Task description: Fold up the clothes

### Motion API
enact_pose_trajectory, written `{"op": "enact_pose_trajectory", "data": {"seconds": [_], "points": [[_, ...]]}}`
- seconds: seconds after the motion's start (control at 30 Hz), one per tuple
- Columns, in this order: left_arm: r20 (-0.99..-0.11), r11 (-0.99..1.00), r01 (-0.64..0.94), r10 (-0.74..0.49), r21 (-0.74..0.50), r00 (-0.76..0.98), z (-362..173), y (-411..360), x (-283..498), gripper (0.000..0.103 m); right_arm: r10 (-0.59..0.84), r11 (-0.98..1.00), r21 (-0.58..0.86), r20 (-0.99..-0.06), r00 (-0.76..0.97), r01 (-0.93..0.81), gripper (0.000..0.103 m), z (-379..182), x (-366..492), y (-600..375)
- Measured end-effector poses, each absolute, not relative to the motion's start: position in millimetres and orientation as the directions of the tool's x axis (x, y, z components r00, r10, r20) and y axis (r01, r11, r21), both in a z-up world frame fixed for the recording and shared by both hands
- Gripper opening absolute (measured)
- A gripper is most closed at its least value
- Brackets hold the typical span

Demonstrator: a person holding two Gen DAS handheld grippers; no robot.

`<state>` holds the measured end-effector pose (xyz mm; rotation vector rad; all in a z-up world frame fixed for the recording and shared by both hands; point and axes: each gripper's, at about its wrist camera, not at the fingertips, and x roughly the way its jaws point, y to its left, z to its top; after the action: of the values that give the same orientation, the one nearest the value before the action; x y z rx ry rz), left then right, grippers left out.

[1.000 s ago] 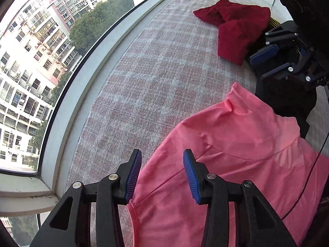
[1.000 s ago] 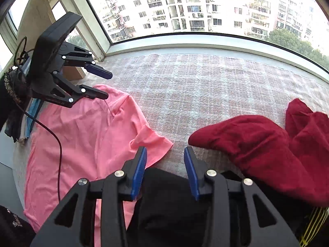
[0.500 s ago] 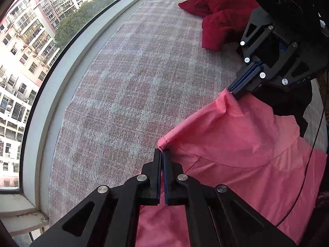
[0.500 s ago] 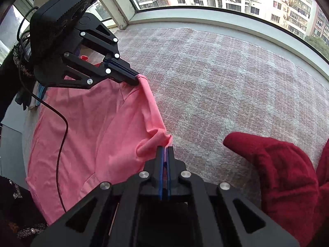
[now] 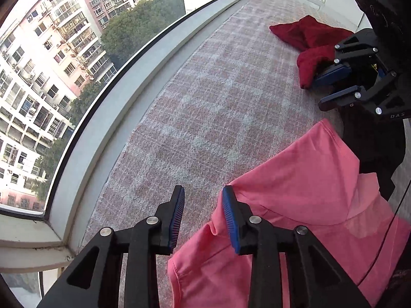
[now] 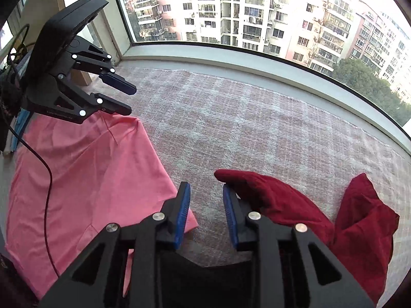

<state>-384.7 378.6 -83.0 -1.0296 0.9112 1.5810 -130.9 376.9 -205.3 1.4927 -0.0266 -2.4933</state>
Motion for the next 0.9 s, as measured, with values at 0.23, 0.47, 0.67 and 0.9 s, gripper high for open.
{"op": "enact_pose_trajectory", "data": {"seconds": [0.23, 0.47, 0.67, 0.9], "points": [[-0.913, -0.343, -0.935, 0.346, 0.092, -0.217, -49.4, 300.0, -401.5, 0.030, -0.213, -0.944, 0.109, -0.922, -0.323, 0.312, 0.020, -244.8, -140.5, 336.7], [-0.922, -0.444, -0.872, 0.211, 0.207, -0.326, -68.6, 185.3, -365.1, 0.036, -0.223, -0.956, 0.125, -0.898, -0.379, 0.267, 0.029, -217.4, -163.3, 337.8], [-0.931, -0.618, -0.758, 0.112, 0.208, -0.346, -95.6, 91.4, -382.0, 0.037, -0.192, -0.928, 0.056, -0.918, -0.346, 0.368, 0.049, -223.3, -192.0, 303.0], [-0.942, -0.644, -0.746, 0.119, 0.168, -0.315, -126.0, 69.2, -413.6, 0.039, -0.174, -0.928, 0.057, -0.940, -0.294, 0.368, 0.049, -235.9, -199.9, 300.9]]}}
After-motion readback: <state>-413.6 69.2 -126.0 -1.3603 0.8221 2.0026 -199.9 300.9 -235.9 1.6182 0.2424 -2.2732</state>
